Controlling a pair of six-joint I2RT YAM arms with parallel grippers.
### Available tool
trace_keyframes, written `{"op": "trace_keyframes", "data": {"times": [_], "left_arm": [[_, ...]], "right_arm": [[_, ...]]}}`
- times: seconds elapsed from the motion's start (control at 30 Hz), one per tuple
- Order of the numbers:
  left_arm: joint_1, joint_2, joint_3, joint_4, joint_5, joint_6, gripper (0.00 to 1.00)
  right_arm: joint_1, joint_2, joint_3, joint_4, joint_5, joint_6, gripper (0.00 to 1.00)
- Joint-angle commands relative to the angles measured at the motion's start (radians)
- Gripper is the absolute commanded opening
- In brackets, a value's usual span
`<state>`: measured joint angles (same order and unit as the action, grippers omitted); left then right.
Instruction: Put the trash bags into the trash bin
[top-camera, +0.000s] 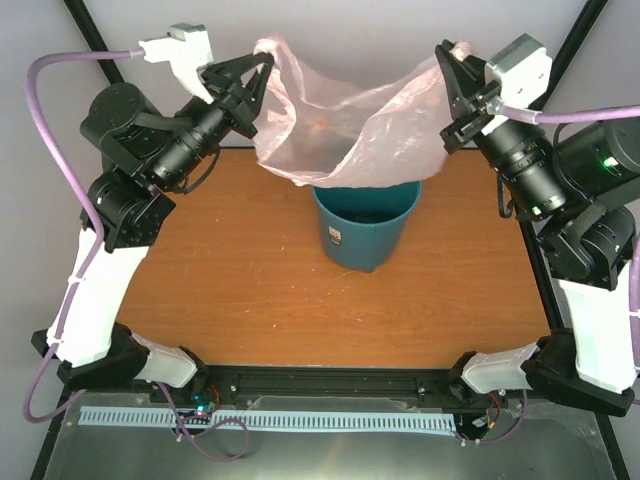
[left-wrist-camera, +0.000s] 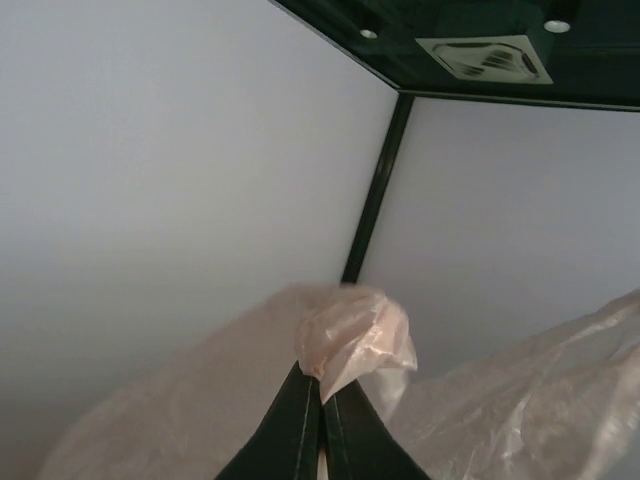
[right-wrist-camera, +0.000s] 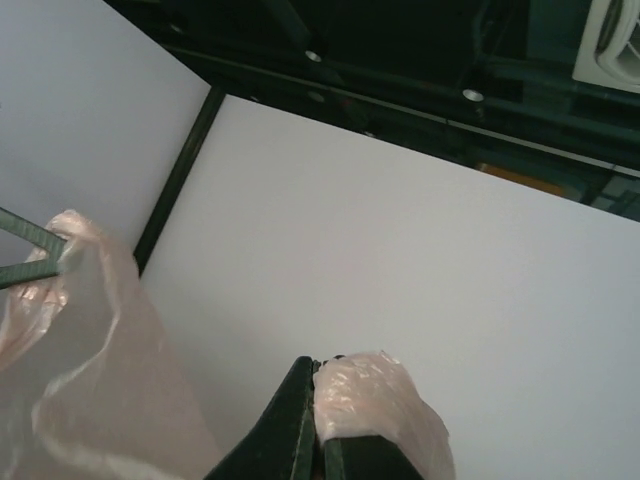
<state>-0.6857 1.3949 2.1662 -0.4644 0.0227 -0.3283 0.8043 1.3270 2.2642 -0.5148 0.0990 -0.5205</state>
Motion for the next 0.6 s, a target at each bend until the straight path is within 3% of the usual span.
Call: {"op": "trace_keyframes", "data": {"times": [0.0, 0.17, 0.57], "left_arm": [[-0.003, 0.012, -0.028, 0.044, 0.126, -0.078, 0.01], [-0.003, 0.044, -0.032, 0.002, 0.172, -0.096, 0.01], [-0.002, 0.031, -0.146, -0.051, 0.074, -0.024, 0.00]], "right_arm": [[-0.007, -0.039, -0.038, 0.004, 0.085, -0.078, 0.03], [-0.007, -0.102, -0.056, 0.037, 0.132, -0.134, 0.03], [-0.006, -0.075, -0.149, -0.023, 0.050, -0.152, 0.03]]}}
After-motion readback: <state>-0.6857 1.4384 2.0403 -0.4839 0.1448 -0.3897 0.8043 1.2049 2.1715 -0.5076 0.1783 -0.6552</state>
